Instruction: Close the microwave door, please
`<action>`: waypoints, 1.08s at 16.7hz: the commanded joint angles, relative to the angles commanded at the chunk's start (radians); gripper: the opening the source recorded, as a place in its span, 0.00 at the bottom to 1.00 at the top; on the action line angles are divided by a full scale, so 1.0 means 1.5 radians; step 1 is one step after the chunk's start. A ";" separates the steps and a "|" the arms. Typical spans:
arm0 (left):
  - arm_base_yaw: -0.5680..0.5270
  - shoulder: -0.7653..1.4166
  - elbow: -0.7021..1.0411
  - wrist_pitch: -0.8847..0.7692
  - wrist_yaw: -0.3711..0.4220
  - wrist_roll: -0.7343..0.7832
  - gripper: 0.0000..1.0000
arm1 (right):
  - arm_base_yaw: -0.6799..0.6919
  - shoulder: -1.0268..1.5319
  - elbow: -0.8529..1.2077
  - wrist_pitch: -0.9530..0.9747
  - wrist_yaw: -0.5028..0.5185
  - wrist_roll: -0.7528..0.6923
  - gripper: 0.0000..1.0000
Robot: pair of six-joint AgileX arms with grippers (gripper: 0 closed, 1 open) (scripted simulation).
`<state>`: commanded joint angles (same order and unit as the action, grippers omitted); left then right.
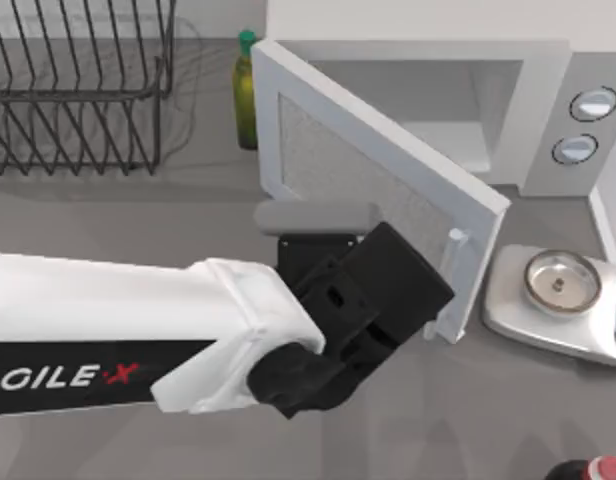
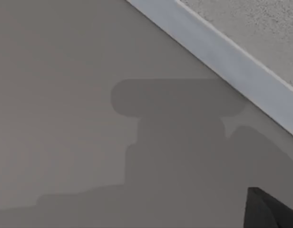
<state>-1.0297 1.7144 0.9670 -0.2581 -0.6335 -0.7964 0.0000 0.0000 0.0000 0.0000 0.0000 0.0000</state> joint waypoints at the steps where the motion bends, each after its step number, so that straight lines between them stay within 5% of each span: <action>1: -0.014 0.025 0.034 -0.013 -0.007 -0.014 0.00 | 0.000 0.000 0.000 0.000 0.000 0.000 1.00; 11: -0.054 0.106 0.126 -0.063 -0.027 -0.059 0.00 | 0.000 0.000 0.000 0.000 0.000 0.000 1.00; 18: -0.106 0.259 0.373 -0.175 -0.050 -0.118 0.00 | 0.000 0.000 0.000 0.000 0.000 0.000 1.00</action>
<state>-1.1894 2.1026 1.5257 -0.5213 -0.7083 -0.9733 0.0000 0.0000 0.0000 0.0000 0.0000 0.0000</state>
